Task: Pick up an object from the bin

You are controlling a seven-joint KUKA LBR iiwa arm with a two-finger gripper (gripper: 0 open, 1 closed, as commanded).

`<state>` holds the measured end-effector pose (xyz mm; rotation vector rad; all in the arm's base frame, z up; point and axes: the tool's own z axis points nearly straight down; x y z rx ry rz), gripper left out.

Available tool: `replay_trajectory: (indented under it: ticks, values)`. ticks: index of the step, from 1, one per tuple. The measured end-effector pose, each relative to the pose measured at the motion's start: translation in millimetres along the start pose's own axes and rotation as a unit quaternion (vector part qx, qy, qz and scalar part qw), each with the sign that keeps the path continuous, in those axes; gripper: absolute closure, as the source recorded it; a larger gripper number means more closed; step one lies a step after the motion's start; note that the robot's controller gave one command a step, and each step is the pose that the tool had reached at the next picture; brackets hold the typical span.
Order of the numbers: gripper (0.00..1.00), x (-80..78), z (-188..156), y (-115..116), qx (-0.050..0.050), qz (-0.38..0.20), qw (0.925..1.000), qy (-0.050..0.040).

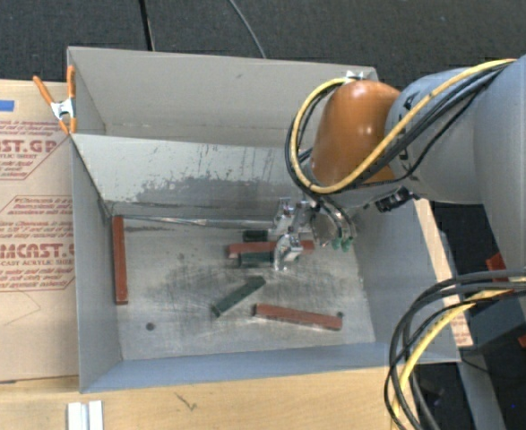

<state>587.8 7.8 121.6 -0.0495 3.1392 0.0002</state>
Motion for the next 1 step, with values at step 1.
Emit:
replay_trajectory:
  ticks: [1]
  values:
    - [1.0,0.4,-10.8,0.0,0.0,0.0,1.0,0.0008]
